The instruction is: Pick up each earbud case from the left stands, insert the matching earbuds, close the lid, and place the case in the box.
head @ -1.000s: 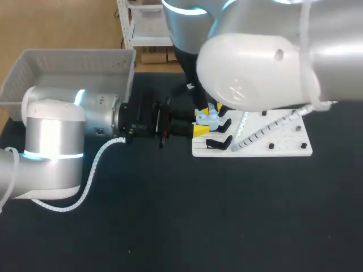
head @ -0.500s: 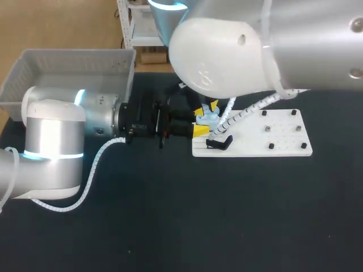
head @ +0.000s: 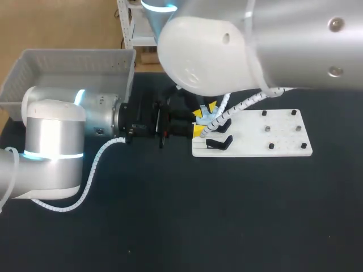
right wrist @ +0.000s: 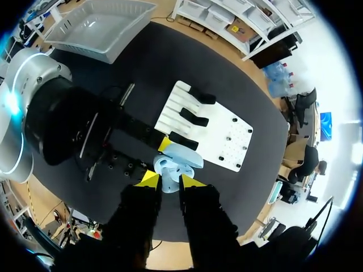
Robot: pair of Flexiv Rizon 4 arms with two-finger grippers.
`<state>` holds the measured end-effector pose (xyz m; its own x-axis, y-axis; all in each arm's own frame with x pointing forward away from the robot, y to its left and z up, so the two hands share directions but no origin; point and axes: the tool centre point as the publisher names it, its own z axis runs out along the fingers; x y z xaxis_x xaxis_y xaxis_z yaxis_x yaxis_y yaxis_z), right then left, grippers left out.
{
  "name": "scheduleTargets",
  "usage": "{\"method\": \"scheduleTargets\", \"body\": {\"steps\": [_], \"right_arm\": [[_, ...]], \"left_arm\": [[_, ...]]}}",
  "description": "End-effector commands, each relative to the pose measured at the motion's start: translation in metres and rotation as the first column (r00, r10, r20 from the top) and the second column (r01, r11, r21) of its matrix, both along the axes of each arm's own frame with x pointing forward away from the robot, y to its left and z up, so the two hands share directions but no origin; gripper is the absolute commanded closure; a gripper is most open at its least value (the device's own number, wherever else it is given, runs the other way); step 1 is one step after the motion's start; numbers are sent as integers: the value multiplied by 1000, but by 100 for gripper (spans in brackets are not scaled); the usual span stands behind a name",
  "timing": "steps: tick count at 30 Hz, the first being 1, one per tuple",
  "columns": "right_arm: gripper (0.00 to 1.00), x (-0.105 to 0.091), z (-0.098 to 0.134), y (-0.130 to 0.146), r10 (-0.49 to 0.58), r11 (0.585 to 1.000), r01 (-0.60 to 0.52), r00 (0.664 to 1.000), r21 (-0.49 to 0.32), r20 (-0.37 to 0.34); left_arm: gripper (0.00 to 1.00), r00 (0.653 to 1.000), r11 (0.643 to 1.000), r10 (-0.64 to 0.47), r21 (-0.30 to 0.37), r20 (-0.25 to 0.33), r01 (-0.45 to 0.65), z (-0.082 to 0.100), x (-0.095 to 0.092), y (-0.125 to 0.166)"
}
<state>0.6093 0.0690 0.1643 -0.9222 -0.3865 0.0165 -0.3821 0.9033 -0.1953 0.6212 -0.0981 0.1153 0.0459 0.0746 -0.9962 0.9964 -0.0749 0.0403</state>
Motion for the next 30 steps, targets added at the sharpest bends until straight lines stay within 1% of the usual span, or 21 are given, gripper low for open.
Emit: {"method": "scheduleTargets", "body": {"steps": [1, 12, 30], "right_arm": [[100, 1, -2, -1, -3, 1000, 3, 1000, -2, -2], [100, -2, -2, 0, 1, 1000, -1, 1000, -2, -2], [100, 1, -6, 3, 10, 1000, -10, 1000, -2, -9]], "left_arm": [[100, 1000, 1000, 6, -5, 4, -6, -1, -2, 0], [100, 1000, 1000, 6, -5, 4, -6, -1, -2, 0], [100, 1000, 1000, 6, -5, 4, -6, -1, -2, 0]]}}
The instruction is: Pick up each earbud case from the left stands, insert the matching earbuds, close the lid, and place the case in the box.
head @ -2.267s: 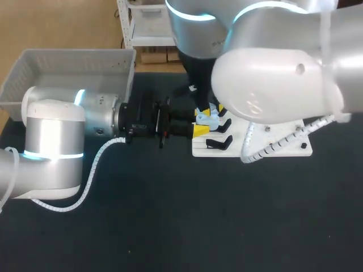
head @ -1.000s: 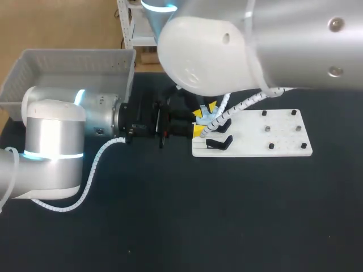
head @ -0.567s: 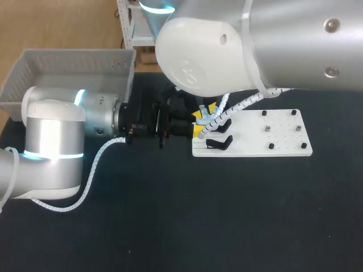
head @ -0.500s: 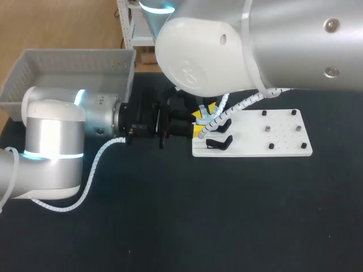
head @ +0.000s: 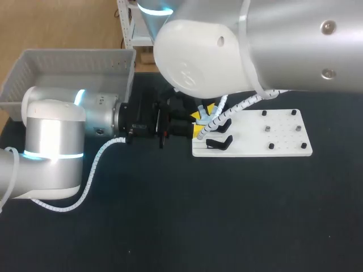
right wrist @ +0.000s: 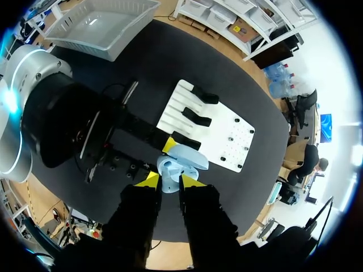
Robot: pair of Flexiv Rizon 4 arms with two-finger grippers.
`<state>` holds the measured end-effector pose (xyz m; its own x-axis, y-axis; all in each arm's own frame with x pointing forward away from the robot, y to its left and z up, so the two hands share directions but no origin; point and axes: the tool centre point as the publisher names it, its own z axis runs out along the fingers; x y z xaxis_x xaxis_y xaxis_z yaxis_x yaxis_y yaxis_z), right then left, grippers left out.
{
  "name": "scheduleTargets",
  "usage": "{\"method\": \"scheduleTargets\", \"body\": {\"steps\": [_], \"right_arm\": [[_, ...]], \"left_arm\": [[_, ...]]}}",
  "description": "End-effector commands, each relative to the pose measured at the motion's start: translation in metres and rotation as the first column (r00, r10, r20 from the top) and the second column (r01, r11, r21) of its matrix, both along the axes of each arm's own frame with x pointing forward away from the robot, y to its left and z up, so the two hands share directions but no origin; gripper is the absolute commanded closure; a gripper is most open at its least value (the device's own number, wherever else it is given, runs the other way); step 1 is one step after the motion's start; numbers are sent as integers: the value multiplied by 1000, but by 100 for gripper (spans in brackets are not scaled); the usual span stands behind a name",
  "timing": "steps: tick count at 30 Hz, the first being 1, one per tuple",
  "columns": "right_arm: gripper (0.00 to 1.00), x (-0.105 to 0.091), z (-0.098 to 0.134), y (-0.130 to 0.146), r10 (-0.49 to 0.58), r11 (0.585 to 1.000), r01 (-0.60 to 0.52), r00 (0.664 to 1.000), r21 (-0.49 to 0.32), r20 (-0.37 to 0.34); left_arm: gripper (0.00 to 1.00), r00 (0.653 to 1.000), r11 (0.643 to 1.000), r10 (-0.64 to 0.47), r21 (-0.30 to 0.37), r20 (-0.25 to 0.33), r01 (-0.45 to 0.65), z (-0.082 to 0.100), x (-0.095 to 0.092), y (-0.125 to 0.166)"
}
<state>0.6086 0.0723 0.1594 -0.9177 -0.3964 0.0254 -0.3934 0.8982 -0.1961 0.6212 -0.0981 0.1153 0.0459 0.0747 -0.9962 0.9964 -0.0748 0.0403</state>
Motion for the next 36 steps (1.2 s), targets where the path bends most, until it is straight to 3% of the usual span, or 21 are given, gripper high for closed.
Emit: {"method": "scheduleTargets", "body": {"steps": [1, 36], "right_arm": [[100, 2, -1, 0, -1, 1000, 1, 1000, 3, -1], [100, 7, -12, -2, -1, 1000, 1, 1000, -1, -8]], "left_arm": [[100, 1000, 1000, 6, -5, 4, -6, -1, -1, 0], [100, 1000, 1000, 6, -5, 4, -6, -1, -1, 0]]}}
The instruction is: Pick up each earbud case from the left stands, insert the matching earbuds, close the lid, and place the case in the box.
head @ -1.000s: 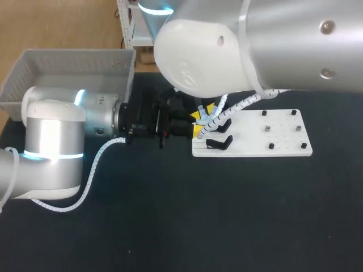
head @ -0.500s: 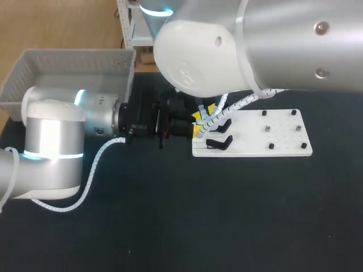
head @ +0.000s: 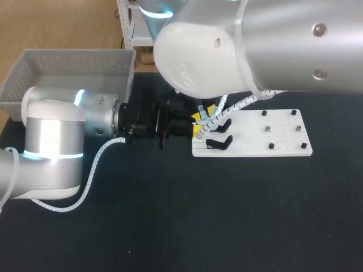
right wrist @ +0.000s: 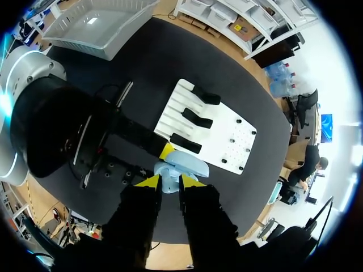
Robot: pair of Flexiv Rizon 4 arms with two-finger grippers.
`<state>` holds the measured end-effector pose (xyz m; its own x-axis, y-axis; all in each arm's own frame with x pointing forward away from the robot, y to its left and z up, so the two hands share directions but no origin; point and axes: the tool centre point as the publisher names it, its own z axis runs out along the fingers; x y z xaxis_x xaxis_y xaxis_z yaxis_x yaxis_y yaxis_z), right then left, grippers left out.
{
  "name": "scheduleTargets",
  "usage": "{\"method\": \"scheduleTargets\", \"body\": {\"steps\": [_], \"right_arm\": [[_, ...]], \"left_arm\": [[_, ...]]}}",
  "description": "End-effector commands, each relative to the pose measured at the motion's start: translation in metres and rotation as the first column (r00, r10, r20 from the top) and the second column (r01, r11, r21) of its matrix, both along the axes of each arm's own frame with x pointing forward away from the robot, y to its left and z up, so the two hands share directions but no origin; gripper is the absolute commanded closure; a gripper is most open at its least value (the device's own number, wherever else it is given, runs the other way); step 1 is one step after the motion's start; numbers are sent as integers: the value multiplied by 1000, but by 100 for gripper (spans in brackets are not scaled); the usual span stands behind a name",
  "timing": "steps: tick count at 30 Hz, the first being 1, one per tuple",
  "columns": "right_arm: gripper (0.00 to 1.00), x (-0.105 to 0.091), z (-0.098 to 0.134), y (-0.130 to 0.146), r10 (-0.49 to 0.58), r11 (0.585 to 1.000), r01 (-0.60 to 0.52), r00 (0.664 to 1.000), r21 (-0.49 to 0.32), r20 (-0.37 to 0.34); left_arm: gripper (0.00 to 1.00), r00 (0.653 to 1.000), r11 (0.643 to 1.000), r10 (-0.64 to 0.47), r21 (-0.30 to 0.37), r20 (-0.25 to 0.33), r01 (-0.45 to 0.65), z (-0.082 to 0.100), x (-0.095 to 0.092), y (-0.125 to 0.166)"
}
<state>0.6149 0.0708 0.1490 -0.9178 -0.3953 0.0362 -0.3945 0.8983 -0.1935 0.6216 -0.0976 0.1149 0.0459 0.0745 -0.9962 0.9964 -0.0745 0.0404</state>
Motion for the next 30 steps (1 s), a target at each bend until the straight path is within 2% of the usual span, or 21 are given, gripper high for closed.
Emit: {"method": "scheduleTargets", "body": {"steps": [1, 2, 6, 8, 11, 17, 22, 25, 27, 30], "right_arm": [[100, 1, -1, 0, 0, 1000, 0, 1000, 1, 4], [98, 1, 0, 0, 0, 1000, 0, 1000, 1, 5], [55, 1, 2, -2, 0, 1000, 0, 1000, 0, 13], [27, 1, 4, -3, 0, 1000, 0, 1000, -1, 16], [10, -1, 6, -5, 2, 1000, -1, 1000, -2, 20], [2, -8, 25, -7, 26, 999, -27, 998, 20, 53], [0, 12, 44, -24, -77, 996, 72, 990, 49, 119], [0, 30, 53, -37, -184, 982, 174, 963, 67, 198], [0, 43, 56, -45, -270, 963, 261, 923, 68, 274], [0, 55, 59, -53, -362, 932, 342, 878, 119, 313]], "left_arm": [[100, 1000, 1000, 6, -5, 4, -6, -1, -2, 0], [100, 1000, 1000, 6, -5, 4, -6, -1, -2, 0], [100, 1000, 1000, 6, -5, 4, -6, -1, -2, 0], [100, 1000, 1000, 6, -5, 4, -6, -1, -2, 0], [100, 1000, 1000, 6, -5, 4, -6, -1, -2, 0], [100, 1000, 1000, 6, -5, 4, -6, -1, -2, 0], [100, 1000, 1000, 6, -5, 4, -6, -1, -2, 0], [100, 1000, 1000, 6, -5, 4, -6, -1, -2, 0], [100, 1000, 1000, 6, -5, 4, -6, -1, -2, 0], [100, 1000, 1000, 6, -5, 4, -6, -1, -2, 0]]}}
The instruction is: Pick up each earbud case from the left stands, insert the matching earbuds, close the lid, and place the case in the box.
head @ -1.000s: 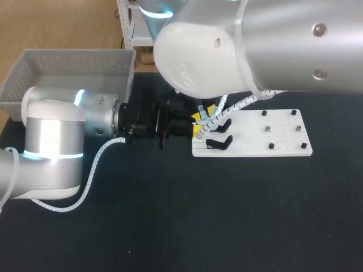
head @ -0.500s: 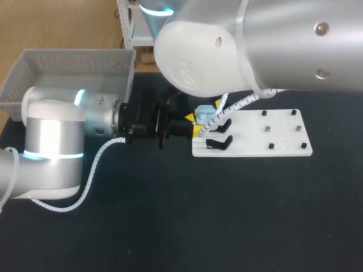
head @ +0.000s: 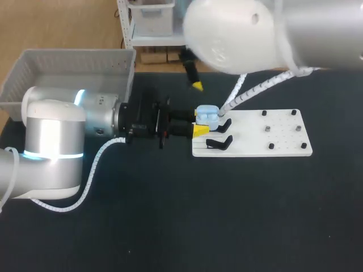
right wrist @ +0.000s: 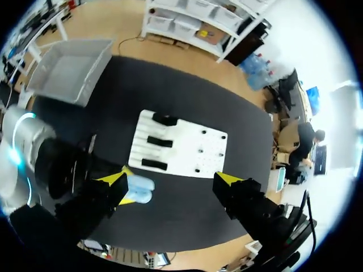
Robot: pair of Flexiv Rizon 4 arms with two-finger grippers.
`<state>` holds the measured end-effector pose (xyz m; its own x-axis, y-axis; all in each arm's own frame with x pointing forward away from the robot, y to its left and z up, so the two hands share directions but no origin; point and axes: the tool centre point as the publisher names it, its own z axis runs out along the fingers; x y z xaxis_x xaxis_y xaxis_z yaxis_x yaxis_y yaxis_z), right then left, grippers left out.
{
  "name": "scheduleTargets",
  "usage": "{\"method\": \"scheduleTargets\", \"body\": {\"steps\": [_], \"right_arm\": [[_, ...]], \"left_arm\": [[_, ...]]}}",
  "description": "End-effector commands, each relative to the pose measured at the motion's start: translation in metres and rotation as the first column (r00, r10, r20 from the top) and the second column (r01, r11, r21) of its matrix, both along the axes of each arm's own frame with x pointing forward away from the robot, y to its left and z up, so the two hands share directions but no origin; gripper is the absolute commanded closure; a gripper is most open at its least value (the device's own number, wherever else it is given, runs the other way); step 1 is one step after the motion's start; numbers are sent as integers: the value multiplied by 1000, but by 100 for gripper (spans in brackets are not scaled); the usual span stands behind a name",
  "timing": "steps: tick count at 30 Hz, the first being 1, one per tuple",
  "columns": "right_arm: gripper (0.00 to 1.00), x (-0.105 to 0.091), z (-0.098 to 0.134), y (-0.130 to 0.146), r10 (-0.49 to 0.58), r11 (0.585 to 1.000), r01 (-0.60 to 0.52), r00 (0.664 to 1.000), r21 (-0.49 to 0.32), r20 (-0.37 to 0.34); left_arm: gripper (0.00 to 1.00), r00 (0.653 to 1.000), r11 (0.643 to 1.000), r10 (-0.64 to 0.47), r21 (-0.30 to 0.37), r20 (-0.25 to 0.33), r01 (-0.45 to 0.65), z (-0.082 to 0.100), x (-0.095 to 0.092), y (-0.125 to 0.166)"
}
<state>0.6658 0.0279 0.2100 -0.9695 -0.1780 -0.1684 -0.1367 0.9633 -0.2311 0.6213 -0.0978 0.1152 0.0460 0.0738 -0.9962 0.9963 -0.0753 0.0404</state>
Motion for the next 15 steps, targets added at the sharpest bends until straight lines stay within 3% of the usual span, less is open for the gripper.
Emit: {"method": "scheduleTargets", "body": {"steps": [1, 7, 15], "right_arm": [[0, 8, -2, -12, -164, 986, 157, 977, 63, 140], [0, 26, -14, -17, -227, 973, 215, 959, 86, 170], [0, 43, -45, -21, -263, 964, 254, 958, 80, 117]], "left_arm": [[100, 1000, 1000, 6, -4, 4, -6, -1, -2, 0], [100, 1000, 1000, 6, -4, 4, -6, -1, -2, 0], [100, 1000, 1000, 6, -4, 4, -6, -1, -2, 0]]}}
